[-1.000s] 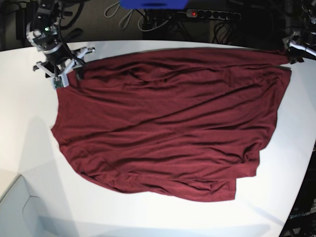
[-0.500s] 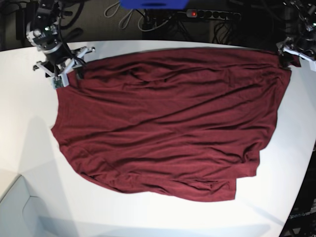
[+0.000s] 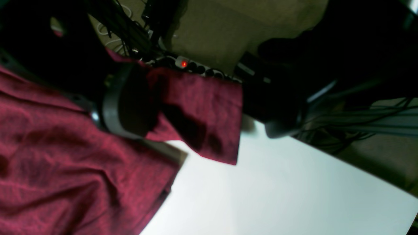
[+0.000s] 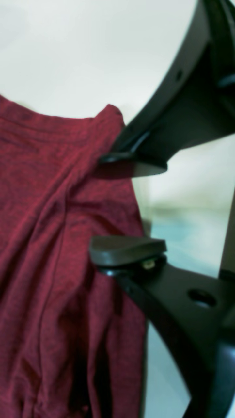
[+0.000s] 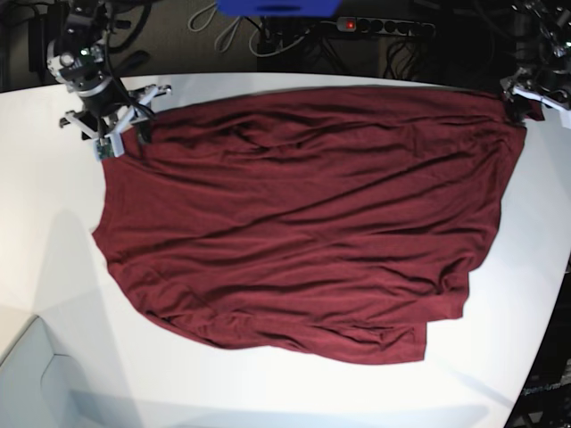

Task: Layout the t-shirt on the table in an organized manner, then fold the t-shirt properly
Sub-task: 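Grasp the collar corners with both grippers and pull them apart, then lift the collar corner with the right gripper, pulling a sleeve along the collar edge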

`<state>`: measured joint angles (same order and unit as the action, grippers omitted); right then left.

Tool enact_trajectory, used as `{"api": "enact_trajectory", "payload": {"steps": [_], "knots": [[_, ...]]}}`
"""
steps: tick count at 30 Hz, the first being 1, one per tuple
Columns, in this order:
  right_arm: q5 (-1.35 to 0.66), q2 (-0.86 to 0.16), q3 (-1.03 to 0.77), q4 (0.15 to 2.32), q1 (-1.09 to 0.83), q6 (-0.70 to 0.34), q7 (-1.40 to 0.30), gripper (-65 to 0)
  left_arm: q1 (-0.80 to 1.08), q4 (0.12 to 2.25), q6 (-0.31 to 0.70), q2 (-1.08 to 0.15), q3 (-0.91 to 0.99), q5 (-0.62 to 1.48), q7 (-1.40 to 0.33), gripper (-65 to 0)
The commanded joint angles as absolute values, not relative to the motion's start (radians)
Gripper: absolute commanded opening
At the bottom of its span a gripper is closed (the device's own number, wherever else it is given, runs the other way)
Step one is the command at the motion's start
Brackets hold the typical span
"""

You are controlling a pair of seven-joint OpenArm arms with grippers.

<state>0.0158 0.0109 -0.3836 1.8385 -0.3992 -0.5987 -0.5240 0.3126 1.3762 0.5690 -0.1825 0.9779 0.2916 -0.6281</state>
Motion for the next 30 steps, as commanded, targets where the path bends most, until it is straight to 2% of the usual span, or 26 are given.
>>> {"api": "enact_trajectory", "payload": {"steps": [1,3,6,8,11,14,18,21,24,30], "knots": [[0.002,0.002,-0.386,1.857,-0.397,-0.604,-0.501,-36.2,0.315,1.391,0.573,-0.191,0.978,0.305,-0.624,-12.4],[0.002,0.002,-0.386,1.857,-0.397,-0.604,-0.501,-36.2,0.317,1.392,0.573,-0.189,0.978,0.305,-0.624,-17.2],[0.002,0.002,-0.386,1.857,-0.397,-0.604,-0.501,-36.2,0.318,1.389,0.573,-0.189,0.978,0.305,-0.624,-34.1],[0.002,0.002,-0.386,1.857,-0.397,-0.604,-0.501,-36.2,0.317,1.385,0.573,-0.193,0.978,0.305,-0.624,-40.9],[0.002,0.002,-0.386,1.857,-0.398,-0.604,-0.501,-36.2,0.315,1.385,0.573,-0.189,0.978,0.305,-0.624,-38.9],[0.002,0.002,-0.386,1.857,-0.400,-0.604,-0.499,-36.2,0.318,1.394,0.573,-0.188,0.978,0.305,-0.624,-40.1],[0.002,0.002,-0.386,1.865,-0.401,-0.604,-0.499,-36.2,0.318,1.394,0.573,-0.188,0.978,0.305,-0.624,-46.4],[0.002,0.004,-0.386,1.899,-0.404,-0.604,-0.506,-36.3,0.318,1.394,0.573,-0.188,0.981,0.306,-0.624,-54.1],[0.002,0.004,-0.381,1.931,-0.427,-0.607,-0.501,-36.2,0.320,1.414,0.573,-0.186,0.983,0.306,-0.633,-64.3],[0.002,0.007,-0.331,1.971,-0.475,-0.607,-0.506,-35.6,0.323,1.498,0.573,-0.151,0.984,0.305,-0.634,-65.0]]}}
